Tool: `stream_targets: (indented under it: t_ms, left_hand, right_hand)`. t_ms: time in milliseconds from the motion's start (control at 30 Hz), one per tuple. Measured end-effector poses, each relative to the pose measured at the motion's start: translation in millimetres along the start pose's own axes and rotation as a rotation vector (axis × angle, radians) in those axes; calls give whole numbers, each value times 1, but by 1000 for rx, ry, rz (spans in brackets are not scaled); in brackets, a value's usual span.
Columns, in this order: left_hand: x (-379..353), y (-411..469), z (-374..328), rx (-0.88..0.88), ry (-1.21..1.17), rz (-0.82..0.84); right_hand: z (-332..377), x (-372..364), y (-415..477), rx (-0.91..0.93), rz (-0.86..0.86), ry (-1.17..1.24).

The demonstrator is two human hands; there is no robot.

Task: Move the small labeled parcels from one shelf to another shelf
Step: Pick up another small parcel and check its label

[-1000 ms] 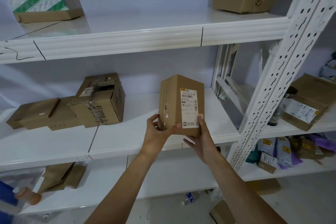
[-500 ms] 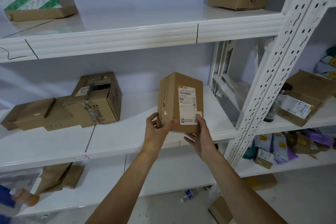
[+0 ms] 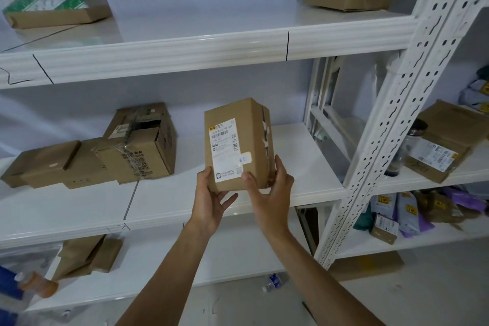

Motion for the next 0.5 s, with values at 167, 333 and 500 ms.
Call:
stream_targets:
  t_ms: [167, 333, 500]
  left_hand:
    - [2, -1, -4, -22, 2, -19]
    - [7, -6, -15, -78, 88, -40]
    - [13, -7, -20, -111, 180, -77]
  right_hand:
    - [-1, -9, -6, 6, 20, -5]
    - [-7, -6, 0, -49, 87, 93]
    - [-24, -5, 5, -170, 150, 156]
Point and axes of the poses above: each hand's wrist, its own y-axis towards the middle knuckle, its own x-axis out of the back of the hand, z = x × y, the point moved 9 cm from there along y, towards the middle knuckle, and after that the axes turned 14 degrees about x, right-handed, at the moved point
